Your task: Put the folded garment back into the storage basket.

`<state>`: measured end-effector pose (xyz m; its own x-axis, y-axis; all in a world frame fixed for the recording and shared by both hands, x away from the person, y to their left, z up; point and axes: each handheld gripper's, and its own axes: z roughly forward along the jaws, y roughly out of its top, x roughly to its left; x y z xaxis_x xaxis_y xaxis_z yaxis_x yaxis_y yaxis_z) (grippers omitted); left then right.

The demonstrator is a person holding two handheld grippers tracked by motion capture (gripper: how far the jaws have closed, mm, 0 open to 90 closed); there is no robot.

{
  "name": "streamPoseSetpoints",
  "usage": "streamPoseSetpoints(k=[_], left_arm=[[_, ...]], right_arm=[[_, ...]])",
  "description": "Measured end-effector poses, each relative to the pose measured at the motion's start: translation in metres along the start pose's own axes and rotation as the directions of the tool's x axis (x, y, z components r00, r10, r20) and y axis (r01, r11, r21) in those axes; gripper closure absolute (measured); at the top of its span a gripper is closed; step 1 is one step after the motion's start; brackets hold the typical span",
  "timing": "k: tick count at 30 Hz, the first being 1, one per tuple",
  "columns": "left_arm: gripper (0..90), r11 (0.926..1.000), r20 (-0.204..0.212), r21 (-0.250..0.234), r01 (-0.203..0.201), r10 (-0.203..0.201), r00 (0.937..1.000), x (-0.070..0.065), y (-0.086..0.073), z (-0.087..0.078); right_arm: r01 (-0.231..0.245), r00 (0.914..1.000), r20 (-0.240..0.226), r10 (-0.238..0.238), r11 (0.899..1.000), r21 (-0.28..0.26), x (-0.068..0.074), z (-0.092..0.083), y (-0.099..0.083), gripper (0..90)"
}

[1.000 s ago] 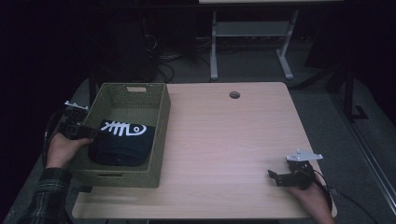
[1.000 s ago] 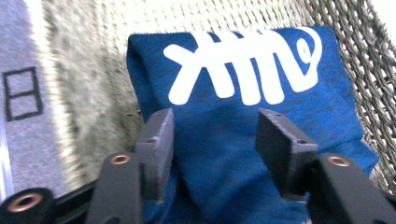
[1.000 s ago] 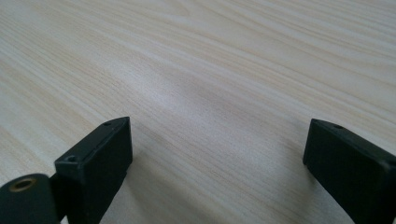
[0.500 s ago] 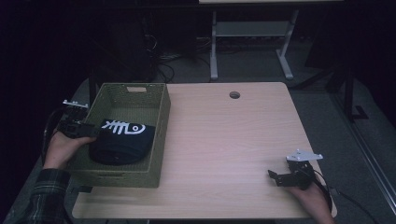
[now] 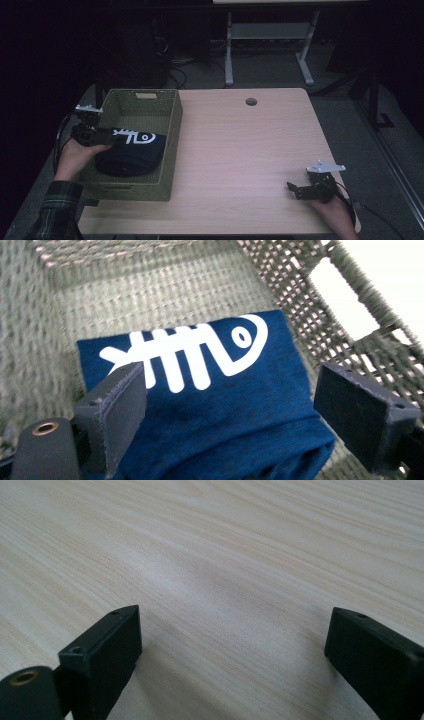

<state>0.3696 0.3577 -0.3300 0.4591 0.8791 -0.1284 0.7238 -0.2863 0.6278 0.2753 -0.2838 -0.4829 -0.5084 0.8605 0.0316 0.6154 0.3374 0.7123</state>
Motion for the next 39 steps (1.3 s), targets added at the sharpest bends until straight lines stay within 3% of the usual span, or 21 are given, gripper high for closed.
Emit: streamPoseSetpoints(k=[12, 19, 25, 32, 39], left_arm=[[14.0, 0.9978, 0.058, -0.048, -0.045, 0.048, 0.9972, -0.038, 0.008, 0.01], [14.1, 0.9928, 0.099, -0.069, -0.098, 0.104, 0.9897, -0.069, 0.016, 0.02], [14.3, 0.9869, 0.141, -0.094, -0.131, 0.144, 0.9795, -0.095, 0.024, 0.03], [14.3, 0.9776, 0.161, -0.105, -0.182, 0.198, 0.9669, -0.127, 0.031, 0.044], [14.3, 0.9662, 0.197, -0.111, -0.233, 0.251, 0.9478, -0.16, 0.032, 0.059]], right_arm=[[0.005, 1.0, 0.001, -0.005, 1.0, -0.002, 0.0, 0.0, 0.0, 7.8], [0.005, 1.0, 0.0, -0.005, 1.0, -0.003, 0.0, 0.0, 0.0, 7.8], [0.005, 1.0, 0.0, -0.005, 1.0, -0.003, 0.0, 0.0, 0.0, 7.8], [0.005, 1.0, 0.0, -0.005, 1.0, -0.003, 0.0, 0.0, 0.0, 7.8], [0.005, 1.0, 0.0, -0.005, 1.0, -0.003, 0.0, 0.0, 0.0, 7.8]])
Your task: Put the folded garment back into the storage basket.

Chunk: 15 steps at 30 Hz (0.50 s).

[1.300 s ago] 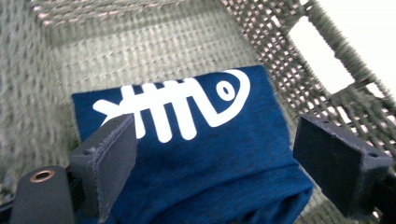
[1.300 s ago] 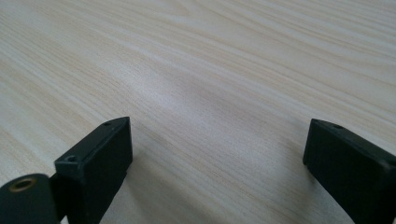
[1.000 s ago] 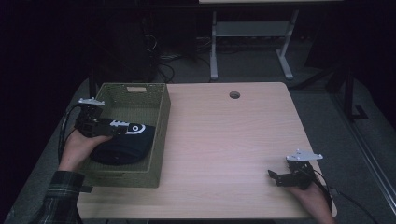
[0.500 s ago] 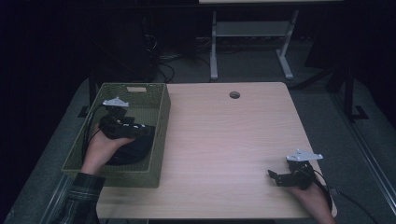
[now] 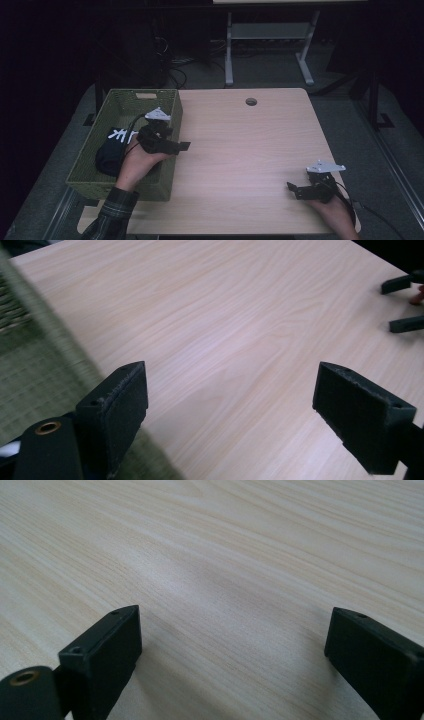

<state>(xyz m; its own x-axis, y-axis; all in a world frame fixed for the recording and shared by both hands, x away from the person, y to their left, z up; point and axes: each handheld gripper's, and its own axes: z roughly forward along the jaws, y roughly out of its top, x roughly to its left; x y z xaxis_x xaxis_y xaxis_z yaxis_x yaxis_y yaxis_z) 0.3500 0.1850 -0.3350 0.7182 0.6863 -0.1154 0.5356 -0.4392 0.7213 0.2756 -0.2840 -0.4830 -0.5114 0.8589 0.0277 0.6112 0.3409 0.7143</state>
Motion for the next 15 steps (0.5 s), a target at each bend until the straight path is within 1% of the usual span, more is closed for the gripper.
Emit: streamPoseSetpoints(k=[3, 7, 9, 15], left_arm=[[14.5, 0.9998, 0.009, -0.008, -0.016, 0.016, 0.9998, -0.01, 0.002, 0.007], [14.5, 0.9994, 0.035, -0.012, -0.031, 0.031, 0.9989, -0.024, 0.003, 0.018], [14.6, 0.9986, 0.045, -0.009, -0.052, 0.052, 0.9977, -0.031, 0.003, 0.023], [14.5, 0.9964, 0.082, 0.009, -0.085, 0.084, 0.9931, -0.052, 0.001, 0.041]], right_arm=[[0.0, 1.0, 0.0, 0.0, 1.0, 0.0, 0.0, 0.0, 0.0, 7.8], [-0.001, 1.0, -0.001, 0.001, 1.0, 0.0, 0.0, 0.0, 0.0, 7.8], [-0.001, 1.0, 0.0, 0.001, 1.0, -0.002, 0.0, 0.0, 0.0, 7.8], [0.0, 1.0, 0.0, 0.0, 1.0, 0.0, 0.0, 0.0, 0.0, 7.8]])
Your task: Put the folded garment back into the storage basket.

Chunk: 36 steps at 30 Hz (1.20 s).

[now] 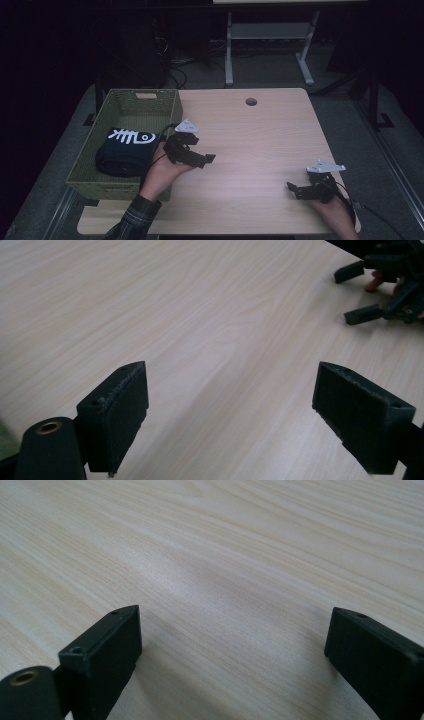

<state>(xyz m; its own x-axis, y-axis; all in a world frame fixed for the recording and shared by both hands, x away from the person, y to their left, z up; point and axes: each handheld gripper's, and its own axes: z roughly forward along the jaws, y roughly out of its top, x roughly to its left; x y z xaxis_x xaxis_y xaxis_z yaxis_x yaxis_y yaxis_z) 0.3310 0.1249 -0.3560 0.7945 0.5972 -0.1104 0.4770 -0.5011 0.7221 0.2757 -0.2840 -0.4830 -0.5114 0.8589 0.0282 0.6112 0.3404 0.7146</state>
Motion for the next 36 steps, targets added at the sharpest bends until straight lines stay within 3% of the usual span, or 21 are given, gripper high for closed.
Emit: streamPoseSetpoints(k=[11, 17, 25, 27, 29, 32, 36], left_arm=[[14.5, 0.9974, 0.03, 0.04, -0.06, 0.059, 0.9978, -0.027, -0.012, 0.038], [14.5, 0.9971, 0.048, -0.007, -0.076, 0.076, 0.9959, -0.029, -0.026, 0.051], [13.9, 0.9968, 0.065, 0.019, -0.077, 0.076, 0.995, -0.026, -0.044, 0.071], [13.8, 0.9971, 0.057, 0.023, -0.072, 0.071, 0.9958, -0.025, -0.047, 0.074], [13.8, 0.9954, 0.041, 0.03, -0.091, 0.09, 0.9951, -0.024, -0.05, 0.077], [13.8, 0.9964, 0.037, 0.032, -0.079, 0.077, 0.9963, -0.023, -0.054, 0.081], [13.7, 0.9932, 0.02, 0.056, -0.102, 0.101, 0.9947, -0.025, -0.061, 0.091]], right_arm=[[0.0, 1.0, 0.0, 0.0, 1.0, 0.0, 0.0, 0.0, 0.0, 7.8], [0.0, 1.0, 0.001, 0.0, 1.0, 0.001, 0.0, 0.0, 0.0, 7.8], [0.001, 1.0, 0.0, -0.001, 1.0, 0.001, 0.0, 0.0, 0.0, 7.8], [0.001, 1.0, 0.0, -0.001, 1.0, 0.0, 0.0, 0.0, 0.0, 7.8], [0.001, 1.0, 0.0, -0.001, 1.0, 0.001, 0.0, 0.0, 0.0, 7.8], [0.0, 1.0, 0.0, 0.0, 1.0, 0.001, 0.0, 0.0, 0.0, 7.8], [0.0, 1.0, 0.0, 0.0, 1.0, 0.001, 0.0, 0.0, 0.0, 7.8]])
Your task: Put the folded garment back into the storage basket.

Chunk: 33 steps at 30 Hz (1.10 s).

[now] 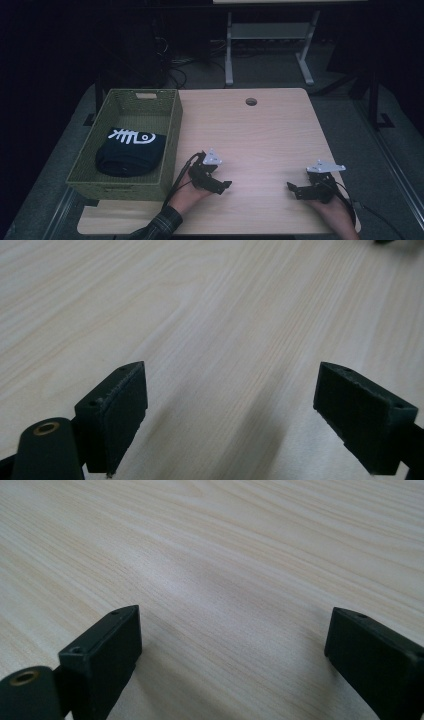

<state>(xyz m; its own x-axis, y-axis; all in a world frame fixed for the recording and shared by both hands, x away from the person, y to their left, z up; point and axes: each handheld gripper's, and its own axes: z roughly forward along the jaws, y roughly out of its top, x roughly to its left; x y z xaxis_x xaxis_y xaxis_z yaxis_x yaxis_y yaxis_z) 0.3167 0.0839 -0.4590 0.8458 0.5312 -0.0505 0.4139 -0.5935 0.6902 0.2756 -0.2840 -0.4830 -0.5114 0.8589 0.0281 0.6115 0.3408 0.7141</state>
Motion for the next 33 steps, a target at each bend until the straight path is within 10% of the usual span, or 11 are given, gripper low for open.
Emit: streamPoseSetpoints(k=[33], left_arm=[[14.0, 0.9989, -0.048, -0.041, -0.022, 0.02, 0.9987, -0.002, -0.013, 0.015]], right_arm=[[-0.003, 1.0, 0.0, 0.003, 1.0, -0.001, 0.0, 0.0, 0.0, 7.8]])
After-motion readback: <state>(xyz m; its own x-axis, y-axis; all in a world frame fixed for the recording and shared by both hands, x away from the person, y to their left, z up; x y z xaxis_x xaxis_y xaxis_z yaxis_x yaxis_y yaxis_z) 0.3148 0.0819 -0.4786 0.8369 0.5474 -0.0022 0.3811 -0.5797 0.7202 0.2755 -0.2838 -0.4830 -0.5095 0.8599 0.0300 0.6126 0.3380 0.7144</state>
